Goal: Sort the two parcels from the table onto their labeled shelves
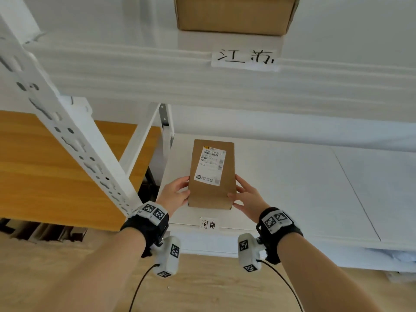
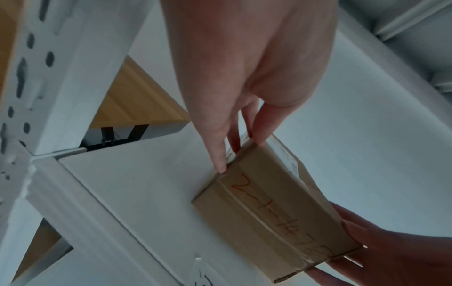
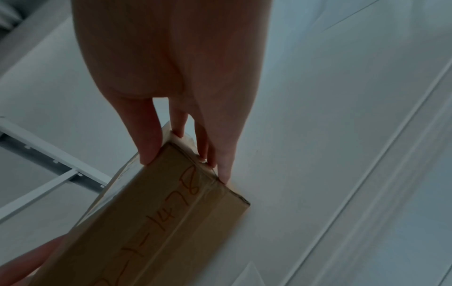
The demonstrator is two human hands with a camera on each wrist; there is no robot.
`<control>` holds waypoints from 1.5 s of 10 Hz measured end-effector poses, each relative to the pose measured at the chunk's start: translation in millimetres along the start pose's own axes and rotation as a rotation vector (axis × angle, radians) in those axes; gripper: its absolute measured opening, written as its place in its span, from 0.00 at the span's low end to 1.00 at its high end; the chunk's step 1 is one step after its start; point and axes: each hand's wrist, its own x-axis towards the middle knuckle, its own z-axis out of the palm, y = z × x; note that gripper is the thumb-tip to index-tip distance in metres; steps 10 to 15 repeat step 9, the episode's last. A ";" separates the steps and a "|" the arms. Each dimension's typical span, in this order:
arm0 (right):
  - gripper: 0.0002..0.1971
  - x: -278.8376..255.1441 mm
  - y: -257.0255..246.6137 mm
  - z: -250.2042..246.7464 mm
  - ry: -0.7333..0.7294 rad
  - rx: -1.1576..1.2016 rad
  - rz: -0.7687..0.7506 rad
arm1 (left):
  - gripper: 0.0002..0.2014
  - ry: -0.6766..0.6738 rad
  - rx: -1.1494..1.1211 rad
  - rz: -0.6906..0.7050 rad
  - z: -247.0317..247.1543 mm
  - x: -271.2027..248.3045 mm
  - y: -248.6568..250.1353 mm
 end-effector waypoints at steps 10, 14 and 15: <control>0.28 -23.7 17.0 -2.0 0.123 -0.342 0.014 | 0.24 0.030 0.404 0.012 3.0 -16.7 2.8; 0.28 -23.7 17.0 -2.0 0.123 -0.342 0.014 | 0.24 0.030 0.404 0.012 3.0 -16.7 2.8; 0.28 -23.7 17.0 -2.0 0.123 -0.342 0.014 | 0.24 0.030 0.404 0.012 3.0 -16.7 2.8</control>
